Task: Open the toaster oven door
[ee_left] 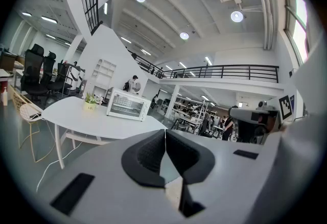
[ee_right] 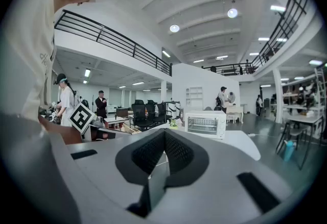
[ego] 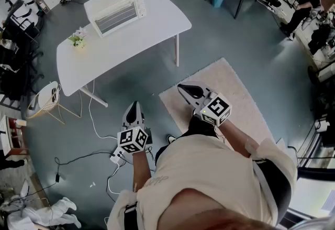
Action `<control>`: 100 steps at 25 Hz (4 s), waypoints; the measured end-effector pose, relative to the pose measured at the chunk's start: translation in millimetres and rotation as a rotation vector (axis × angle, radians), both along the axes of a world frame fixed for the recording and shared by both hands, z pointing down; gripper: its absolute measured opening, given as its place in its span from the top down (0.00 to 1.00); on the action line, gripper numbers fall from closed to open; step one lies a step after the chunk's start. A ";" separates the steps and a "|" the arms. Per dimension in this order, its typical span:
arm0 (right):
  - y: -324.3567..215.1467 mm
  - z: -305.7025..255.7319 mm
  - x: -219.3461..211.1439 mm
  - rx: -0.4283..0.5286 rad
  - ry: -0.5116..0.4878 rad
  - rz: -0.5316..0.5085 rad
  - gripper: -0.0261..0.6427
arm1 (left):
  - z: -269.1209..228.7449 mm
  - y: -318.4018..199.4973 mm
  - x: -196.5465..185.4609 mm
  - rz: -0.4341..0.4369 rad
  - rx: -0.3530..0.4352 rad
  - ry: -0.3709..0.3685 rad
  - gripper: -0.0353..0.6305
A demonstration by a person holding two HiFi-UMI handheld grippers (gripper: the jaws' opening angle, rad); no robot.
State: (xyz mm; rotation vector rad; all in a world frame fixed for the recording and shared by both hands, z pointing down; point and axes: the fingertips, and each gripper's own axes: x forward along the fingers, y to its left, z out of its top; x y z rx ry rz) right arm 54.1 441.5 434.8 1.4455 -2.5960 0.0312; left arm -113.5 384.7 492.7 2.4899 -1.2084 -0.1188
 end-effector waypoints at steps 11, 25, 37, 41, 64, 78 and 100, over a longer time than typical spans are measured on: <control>-0.8 7.1 30.6 -0.048 -0.038 0.039 0.95 | -8.7 1.9 31.7 0.038 0.007 -0.045 0.91; -125.4 50.4 -19.4 -0.113 -0.077 -0.105 0.95 | 25.5 -68.0 -26.7 -0.117 -0.085 -0.124 0.91; -275.6 66.2 14.7 -0.187 -0.103 -0.147 0.95 | 15.8 -229.0 -2.3 -0.157 -0.106 -0.178 0.91; -340.4 59.1 26.8 -0.191 -0.126 -0.169 0.95 | 11.9 -287.5 15.4 -0.176 -0.121 -0.175 0.91; -488.1 88.4 67.7 -0.229 -0.187 -0.139 0.95 | 8.4 -450.4 71.7 -0.101 -0.127 -0.195 0.91; -572.6 52.7 48.1 -0.151 -0.160 0.035 0.95 | -11.5 -601.1 32.4 -0.027 -0.085 -0.162 0.91; -619.2 65.2 31.3 -0.186 -0.121 0.137 0.95 | 20.3 -671.0 22.7 0.040 -0.156 -0.257 0.92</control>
